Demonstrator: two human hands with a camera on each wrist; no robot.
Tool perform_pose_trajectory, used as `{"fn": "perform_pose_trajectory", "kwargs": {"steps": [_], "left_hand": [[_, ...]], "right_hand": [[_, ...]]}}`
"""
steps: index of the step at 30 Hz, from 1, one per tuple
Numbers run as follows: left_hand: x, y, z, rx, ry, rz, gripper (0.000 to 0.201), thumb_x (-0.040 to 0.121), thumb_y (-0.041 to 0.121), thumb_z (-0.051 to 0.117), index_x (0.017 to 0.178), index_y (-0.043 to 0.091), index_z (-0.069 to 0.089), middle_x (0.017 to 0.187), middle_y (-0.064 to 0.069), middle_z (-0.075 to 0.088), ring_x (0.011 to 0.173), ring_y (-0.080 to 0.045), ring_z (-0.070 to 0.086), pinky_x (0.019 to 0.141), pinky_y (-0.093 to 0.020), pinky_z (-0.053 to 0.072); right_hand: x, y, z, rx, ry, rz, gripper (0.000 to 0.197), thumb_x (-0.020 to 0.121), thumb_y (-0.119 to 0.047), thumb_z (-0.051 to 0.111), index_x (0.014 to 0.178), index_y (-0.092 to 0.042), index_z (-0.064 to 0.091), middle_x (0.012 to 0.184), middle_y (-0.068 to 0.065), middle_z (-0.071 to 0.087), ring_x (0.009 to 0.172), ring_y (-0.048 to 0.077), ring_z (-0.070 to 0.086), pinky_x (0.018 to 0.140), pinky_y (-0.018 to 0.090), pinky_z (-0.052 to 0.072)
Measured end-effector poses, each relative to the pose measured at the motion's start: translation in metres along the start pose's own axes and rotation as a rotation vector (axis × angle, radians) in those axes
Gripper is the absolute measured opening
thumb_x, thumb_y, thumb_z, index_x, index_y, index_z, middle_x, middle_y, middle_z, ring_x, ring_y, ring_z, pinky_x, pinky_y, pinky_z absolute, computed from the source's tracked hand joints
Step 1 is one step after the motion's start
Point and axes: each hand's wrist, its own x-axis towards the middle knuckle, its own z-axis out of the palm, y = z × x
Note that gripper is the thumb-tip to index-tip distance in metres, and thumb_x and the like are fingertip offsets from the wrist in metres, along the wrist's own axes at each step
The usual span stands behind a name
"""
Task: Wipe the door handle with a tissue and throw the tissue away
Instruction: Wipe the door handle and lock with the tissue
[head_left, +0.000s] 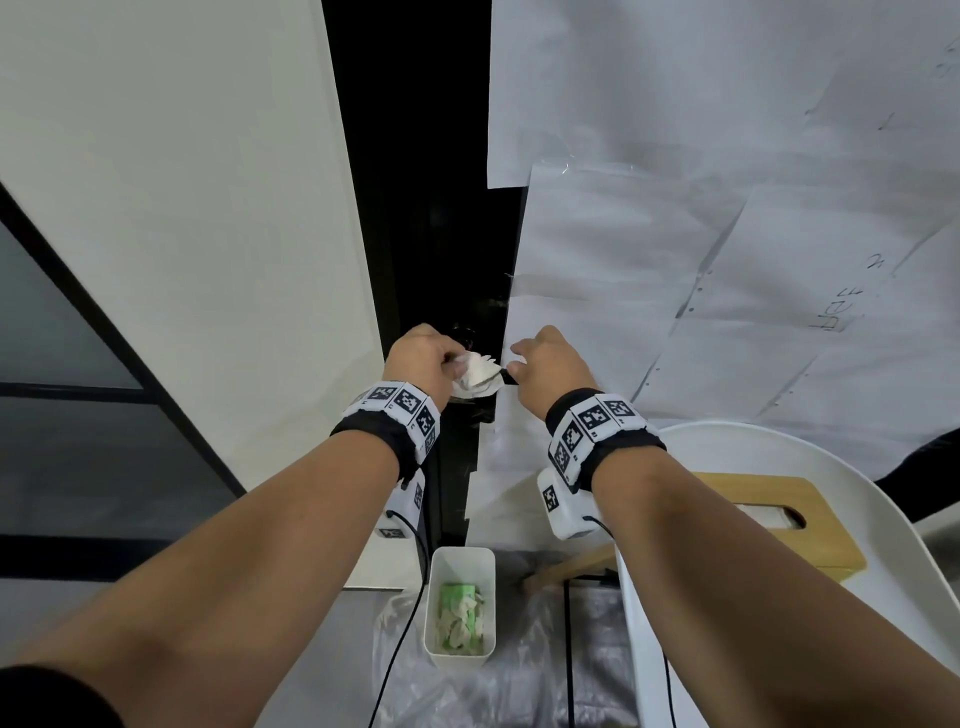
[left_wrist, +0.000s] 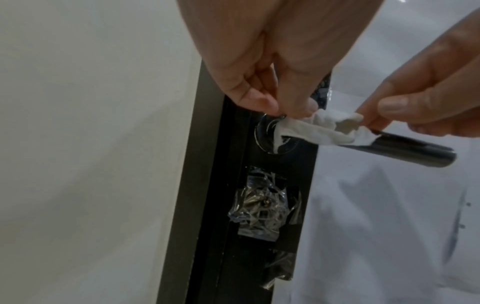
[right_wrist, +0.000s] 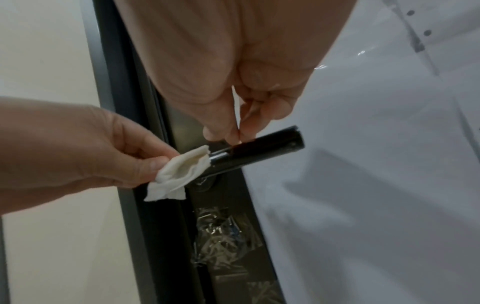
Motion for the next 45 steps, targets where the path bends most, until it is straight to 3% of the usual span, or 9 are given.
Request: {"fn": "perform_pose_trajectory", "kwargs": {"steps": [2, 4, 11, 19, 22, 24, 27, 39, 45], "left_hand": [[0.005, -0.002, 0.002, -0.027, -0.086, -0.074, 0.027, 0.094, 0.022, 0.059, 0.118, 0.013, 0.068, 0.121, -0.004, 0.062, 0.109, -0.021, 0.061, 0.089, -0.020, 0.042], [0.003, -0.002, 0.003, -0.065, -0.039, -0.055, 0.024, 0.093, 0.018, 0.060, 0.113, 0.010, 0.071, 0.117, -0.005, 0.061, 0.103, -0.020, 0.062, 0.083, -0.015, 0.040], [-0.003, 0.000, 0.006, -0.118, 0.085, -0.052, 0.024, 0.096, 0.016, 0.054, 0.114, 0.016, 0.070, 0.118, -0.008, 0.061, 0.105, -0.025, 0.061, 0.092, -0.028, 0.049], [0.002, 0.007, 0.006, -0.200, 0.023, -0.175, 0.033, 0.094, 0.019, 0.059, 0.127, 0.014, 0.061, 0.123, -0.006, 0.065, 0.112, -0.021, 0.062, 0.097, -0.024, 0.046], [0.001, 0.005, 0.008, -0.231, 0.066, -0.182, 0.035, 0.091, 0.020, 0.063, 0.126, 0.015, 0.061, 0.116, -0.005, 0.067, 0.106, -0.019, 0.064, 0.091, -0.024, 0.048], [0.000, 0.005, 0.010, -0.235, 0.095, -0.181, 0.030, 0.091, 0.018, 0.064, 0.120, 0.015, 0.065, 0.109, -0.004, 0.069, 0.101, -0.018, 0.066, 0.084, -0.020, 0.048], [-0.001, 0.006, 0.011, -0.236, 0.097, -0.189, 0.026, 0.090, 0.014, 0.064, 0.116, 0.015, 0.066, 0.107, -0.005, 0.069, 0.096, -0.016, 0.066, 0.078, -0.016, 0.044], [-0.007, 0.007, 0.000, -0.183, 0.008, -0.160, 0.025, 0.090, 0.019, 0.065, 0.115, 0.017, 0.069, 0.107, -0.003, 0.071, 0.097, -0.017, 0.067, 0.079, -0.016, 0.045], [-0.004, 0.008, -0.001, -0.109, -0.083, -0.152, 0.023, 0.089, 0.018, 0.065, 0.111, 0.020, 0.071, 0.108, -0.003, 0.070, 0.099, -0.020, 0.066, 0.090, -0.027, 0.051]], "right_hand": [[-0.001, -0.009, 0.006, 0.063, 0.023, -0.065, 0.034, 0.095, -0.019, 0.050, 0.128, -0.013, 0.053, 0.122, 0.008, 0.042, 0.099, 0.026, 0.056, 0.085, 0.033, 0.047], [0.001, -0.016, 0.016, 0.049, 0.040, -0.129, 0.031, 0.094, -0.020, 0.052, 0.123, -0.013, 0.055, 0.117, 0.008, 0.044, 0.096, 0.024, 0.054, 0.083, 0.035, 0.048], [-0.001, -0.013, 0.020, -0.139, 0.138, -0.173, 0.007, 0.082, 0.000, 0.056, 0.086, -0.004, 0.060, 0.099, 0.011, 0.046, 0.088, 0.027, 0.047, 0.070, 0.038, 0.047], [-0.005, -0.005, 0.007, -0.134, 0.051, -0.145, 0.039, 0.081, 0.005, 0.051, 0.112, -0.014, 0.067, 0.091, 0.005, 0.032, 0.096, 0.031, 0.047, 0.071, 0.033, 0.042], [-0.002, -0.022, 0.015, -0.097, 0.054, -0.137, 0.014, 0.086, -0.012, 0.056, 0.088, -0.013, 0.070, 0.091, 0.002, 0.030, 0.093, 0.028, 0.045, 0.072, 0.035, 0.045], [0.000, -0.031, 0.018, -0.101, 0.041, -0.143, 0.013, 0.085, -0.010, 0.057, 0.072, -0.010, 0.062, 0.092, 0.001, 0.028, 0.088, 0.025, 0.042, 0.070, 0.034, 0.042], [0.000, -0.036, 0.018, -0.124, 0.052, -0.160, 0.009, 0.082, -0.002, 0.054, 0.077, -0.004, 0.061, 0.093, 0.004, 0.031, 0.085, 0.021, 0.034, 0.070, 0.034, 0.040], [-0.014, 0.009, 0.011, -0.115, 0.161, 0.057, 0.014, 0.086, 0.000, 0.051, 0.084, 0.005, 0.064, 0.107, 0.015, 0.044, 0.092, 0.032, 0.050, 0.070, 0.031, 0.038], [-0.014, -0.026, 0.023, -0.106, 0.137, -0.069, 0.011, 0.087, -0.005, 0.056, 0.092, 0.000, 0.065, 0.111, 0.014, 0.040, 0.098, 0.030, 0.047, 0.072, 0.035, 0.043]]}}
